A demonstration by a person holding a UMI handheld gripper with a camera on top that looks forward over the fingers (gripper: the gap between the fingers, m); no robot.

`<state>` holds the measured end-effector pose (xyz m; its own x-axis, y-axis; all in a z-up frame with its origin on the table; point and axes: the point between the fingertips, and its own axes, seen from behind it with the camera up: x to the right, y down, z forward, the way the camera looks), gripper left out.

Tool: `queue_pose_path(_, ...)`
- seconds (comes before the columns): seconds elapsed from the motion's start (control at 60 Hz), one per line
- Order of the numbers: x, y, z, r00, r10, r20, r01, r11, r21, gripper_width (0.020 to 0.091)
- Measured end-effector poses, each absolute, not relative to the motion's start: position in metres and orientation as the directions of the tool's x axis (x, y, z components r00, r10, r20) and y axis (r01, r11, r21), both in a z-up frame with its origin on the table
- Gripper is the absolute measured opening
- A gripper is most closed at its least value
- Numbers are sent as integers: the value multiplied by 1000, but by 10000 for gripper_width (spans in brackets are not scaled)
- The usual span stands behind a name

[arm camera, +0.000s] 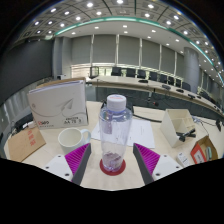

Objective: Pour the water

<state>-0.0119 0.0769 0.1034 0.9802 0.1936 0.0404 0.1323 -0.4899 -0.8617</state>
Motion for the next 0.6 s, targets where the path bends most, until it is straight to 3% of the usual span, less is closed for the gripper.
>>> queue_pose_path(0.35,-64,-92,184,994,44,105,110,-583,-805,860)
queue_pose_path(0.6,-115,-191,204,998,5,68,56,-615,-786,859)
